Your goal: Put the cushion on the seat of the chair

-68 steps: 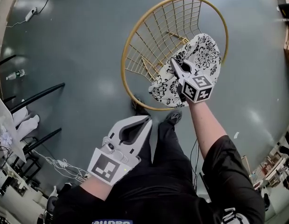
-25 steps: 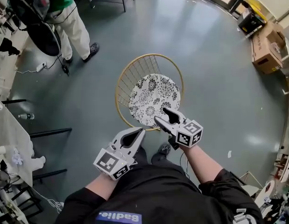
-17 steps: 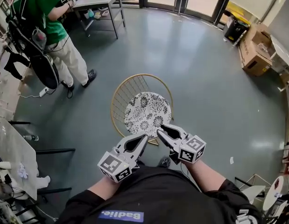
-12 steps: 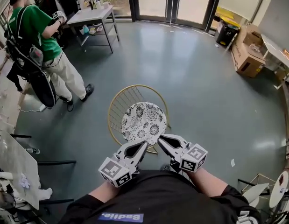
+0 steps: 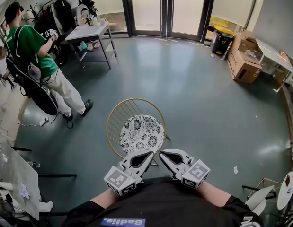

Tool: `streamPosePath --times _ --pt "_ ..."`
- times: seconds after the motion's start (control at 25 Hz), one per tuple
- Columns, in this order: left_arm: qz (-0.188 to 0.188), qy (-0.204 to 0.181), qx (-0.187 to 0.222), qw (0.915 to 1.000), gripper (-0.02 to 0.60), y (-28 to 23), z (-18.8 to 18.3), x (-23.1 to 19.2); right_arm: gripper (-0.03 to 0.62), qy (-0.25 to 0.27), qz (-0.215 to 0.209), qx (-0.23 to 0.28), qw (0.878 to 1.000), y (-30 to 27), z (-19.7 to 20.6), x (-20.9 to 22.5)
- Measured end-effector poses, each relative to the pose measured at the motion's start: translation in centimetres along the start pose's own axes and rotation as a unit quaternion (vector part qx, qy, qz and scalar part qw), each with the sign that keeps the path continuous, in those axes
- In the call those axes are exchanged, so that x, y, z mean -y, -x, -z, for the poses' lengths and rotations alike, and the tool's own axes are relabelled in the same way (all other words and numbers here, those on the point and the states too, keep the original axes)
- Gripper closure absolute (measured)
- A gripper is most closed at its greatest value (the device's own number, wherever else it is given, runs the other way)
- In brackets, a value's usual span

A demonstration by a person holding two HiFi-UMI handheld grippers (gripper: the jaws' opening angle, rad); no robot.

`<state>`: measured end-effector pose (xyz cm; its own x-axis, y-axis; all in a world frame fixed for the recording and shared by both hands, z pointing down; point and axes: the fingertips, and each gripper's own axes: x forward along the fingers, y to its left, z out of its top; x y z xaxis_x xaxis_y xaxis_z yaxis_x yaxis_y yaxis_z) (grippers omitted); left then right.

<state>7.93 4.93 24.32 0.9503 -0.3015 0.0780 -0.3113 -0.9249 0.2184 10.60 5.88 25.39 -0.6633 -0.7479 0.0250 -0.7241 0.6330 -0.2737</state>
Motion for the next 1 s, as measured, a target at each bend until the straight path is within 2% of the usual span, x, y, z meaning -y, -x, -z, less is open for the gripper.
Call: streamPosePath --times 0.24,0.48,0.68,1.0 --pt "0.003 -0.01 -0.001 0.9999 0.568 -0.3 -0.2 0.5 0.562 0.027 -0.008 -0.005 1.0 0.2 0.4 -0.7" --pt "-0.007 -0.01 -0.011 0.9999 0.568 -0.9 -0.6 0.7 0.563 0.027 -0.013 -0.009 1.0 0.4 0.5 -0.7" --pt "0.009 -0.019 -0.009 0.9997 0.568 -1.1 0.5 1.1 0.563 0.013 -0.022 0.013 1.0 0.5 0.0 -0.8" --pt "-0.002 -0.023 -0.008 0.9997 0.568 -1.3 -0.2 0.7 0.563 0.003 -0.013 -0.003 1.0 0.2 0.0 -0.4"
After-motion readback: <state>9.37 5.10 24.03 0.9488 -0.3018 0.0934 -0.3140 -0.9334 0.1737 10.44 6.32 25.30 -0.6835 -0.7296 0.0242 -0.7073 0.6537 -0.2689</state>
